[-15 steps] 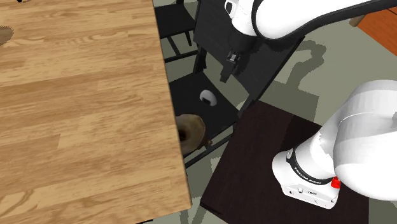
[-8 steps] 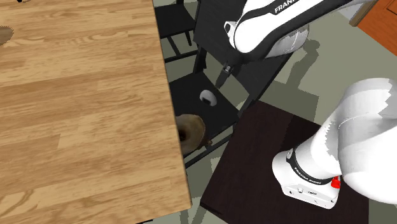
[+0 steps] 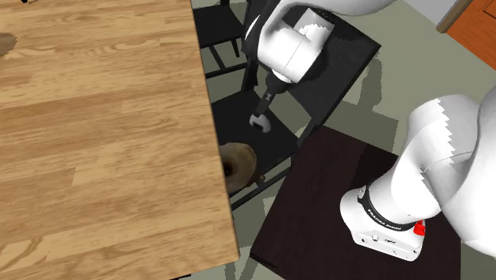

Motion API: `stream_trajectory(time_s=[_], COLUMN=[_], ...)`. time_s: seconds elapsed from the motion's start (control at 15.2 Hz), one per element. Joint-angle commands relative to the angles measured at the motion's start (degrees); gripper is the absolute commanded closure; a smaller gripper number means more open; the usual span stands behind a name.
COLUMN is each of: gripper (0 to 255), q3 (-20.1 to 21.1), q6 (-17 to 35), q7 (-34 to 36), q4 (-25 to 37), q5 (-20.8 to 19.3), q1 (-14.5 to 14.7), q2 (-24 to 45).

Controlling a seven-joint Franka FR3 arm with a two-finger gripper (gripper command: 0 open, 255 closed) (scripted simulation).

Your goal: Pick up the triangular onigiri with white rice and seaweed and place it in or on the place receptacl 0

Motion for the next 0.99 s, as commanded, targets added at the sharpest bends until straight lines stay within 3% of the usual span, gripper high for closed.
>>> stream_trajectory(time_s=[0.0,0.46,0.92], gripper=[0,0,0], q3=[1.46,5.47,7.12], q6=[-2.37,-4.65,-3.81], q7=[-6.62,-11.52,-11.49], q4=[2.11,5.73,5.72], q5=[10.55,19.26,18.77], q1=[-4.78,-6.81,-8.45], q2=[6.74,14.28,13.66])
